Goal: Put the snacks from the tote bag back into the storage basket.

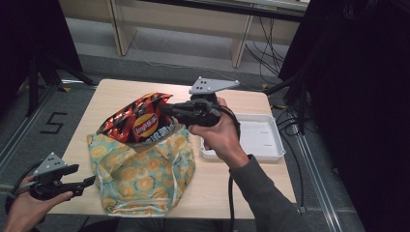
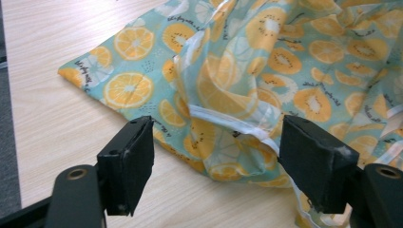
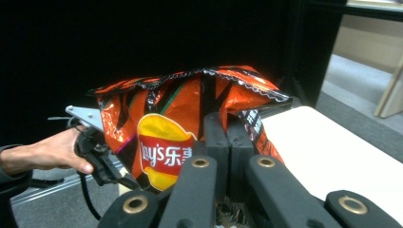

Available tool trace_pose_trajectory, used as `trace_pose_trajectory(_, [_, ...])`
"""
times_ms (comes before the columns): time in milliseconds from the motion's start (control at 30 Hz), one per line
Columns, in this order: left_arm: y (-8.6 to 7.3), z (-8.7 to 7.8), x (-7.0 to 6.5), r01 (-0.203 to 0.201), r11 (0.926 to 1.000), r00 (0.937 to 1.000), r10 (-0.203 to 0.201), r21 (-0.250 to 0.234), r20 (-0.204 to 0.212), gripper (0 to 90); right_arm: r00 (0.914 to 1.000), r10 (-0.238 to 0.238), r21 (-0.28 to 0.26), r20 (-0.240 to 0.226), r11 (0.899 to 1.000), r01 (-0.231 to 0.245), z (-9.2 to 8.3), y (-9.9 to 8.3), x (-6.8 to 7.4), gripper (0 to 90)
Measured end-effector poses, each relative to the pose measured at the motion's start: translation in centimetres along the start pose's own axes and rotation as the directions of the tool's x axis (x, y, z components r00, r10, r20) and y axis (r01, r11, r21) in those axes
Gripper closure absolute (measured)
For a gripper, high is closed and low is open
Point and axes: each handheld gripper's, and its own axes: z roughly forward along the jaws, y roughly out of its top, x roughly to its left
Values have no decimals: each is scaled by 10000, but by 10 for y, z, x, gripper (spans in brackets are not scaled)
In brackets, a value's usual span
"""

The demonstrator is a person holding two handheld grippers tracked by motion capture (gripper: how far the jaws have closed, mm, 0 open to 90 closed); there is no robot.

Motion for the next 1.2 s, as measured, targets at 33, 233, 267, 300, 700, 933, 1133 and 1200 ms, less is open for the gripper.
trace_pose_trajectory(33, [0,2,-3,342,9992,9994,-342,-207,-32,274,9999,149,-3,37,9999,-149,-4,1,-2,900])
trace_pose_trajectory(233, [-1,1,0,-317,9990,9995,319,324,-73,274,9982,335,-336,506,9989,-318,-30,9,-15,900])
trace_pose_trajectory(267, [-1,1,-1,-309,9990,9995,313,337,-95,274,9976,356,-385,588,9987,-334,-35,10,-17,900])
trace_pose_trajectory(300, [-1,2,-3,-31,9999,9999,33,144,-110,274,9970,382,-426,669,9985,-354,-40,11,-18,900])
trace_pose_trajectory(700, [-2,3,0,-74,9996,10000,74,259,27,274,9698,885,-588,2271,9953,-770,-99,8,-54,900])
trace_pose_trajectory(933, [-3,2,3,-270,9985,9996,274,471,-92,273,9290,1252,-401,3482,9921,-1186,-122,-13,-84,900])
trace_pose_trajectory(1133, [-3,3,3,-264,9986,9996,269,463,-93,273,8863,1402,61,4414,9872,-1592,-130,-34,-105,900])
trace_pose_trajectory(1200, [-3,3,3,-205,9987,9997,209,467,-88,273,8791,1529,120,4515,9841,-1774,-132,-40,-111,900])
